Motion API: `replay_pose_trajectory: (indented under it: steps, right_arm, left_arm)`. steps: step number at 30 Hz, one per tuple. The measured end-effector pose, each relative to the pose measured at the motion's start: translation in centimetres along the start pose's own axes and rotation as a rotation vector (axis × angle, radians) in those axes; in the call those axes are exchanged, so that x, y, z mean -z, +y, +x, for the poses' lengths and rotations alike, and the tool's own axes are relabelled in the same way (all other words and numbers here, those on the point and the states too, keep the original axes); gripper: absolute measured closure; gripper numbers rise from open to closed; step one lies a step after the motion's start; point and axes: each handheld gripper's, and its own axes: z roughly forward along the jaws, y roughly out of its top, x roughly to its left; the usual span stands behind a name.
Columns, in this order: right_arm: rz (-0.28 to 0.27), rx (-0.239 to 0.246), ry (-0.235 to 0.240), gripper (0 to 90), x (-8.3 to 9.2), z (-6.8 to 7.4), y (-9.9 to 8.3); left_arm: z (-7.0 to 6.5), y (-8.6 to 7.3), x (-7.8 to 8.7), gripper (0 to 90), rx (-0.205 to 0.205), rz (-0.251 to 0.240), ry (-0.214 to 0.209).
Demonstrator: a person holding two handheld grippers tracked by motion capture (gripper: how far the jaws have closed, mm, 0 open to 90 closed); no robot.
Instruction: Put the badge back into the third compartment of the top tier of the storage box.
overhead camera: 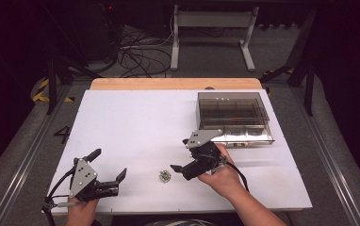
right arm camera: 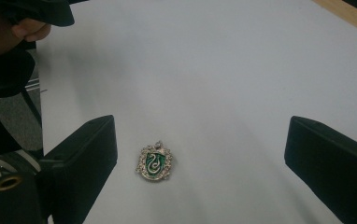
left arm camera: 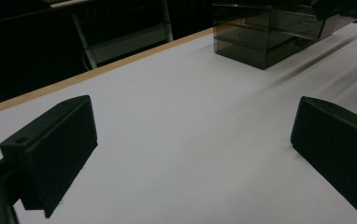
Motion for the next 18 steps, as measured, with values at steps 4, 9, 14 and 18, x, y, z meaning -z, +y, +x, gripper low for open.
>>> replay_pose_trajectory:
  steps: [4,9,14,18]
  right_arm:
    - [0.016,0.002,0.001,10.5,-0.9,0.5,-0.1]
    - [0.033,-0.004,0.009,10.8,-1.7,0.9,-0.2]
    - [0.054,-0.011,0.012,11.0,-2.5,1.2,-0.4]
    - [0.071,-0.016,0.016,11.1,-3.1,1.5,-0.6]
  left_arm:
    - [0.0,0.0,0.0,1.3,0.000,0.000,0.000]
    - [0.1,0.0,0.0,1.3,-0.002,0.002,0.000]
    - [0.1,0.0,0.1,1.3,-0.003,0.002,-0.001]
    - [0.1,0.0,0.1,1.3,-0.003,0.002,0.000]
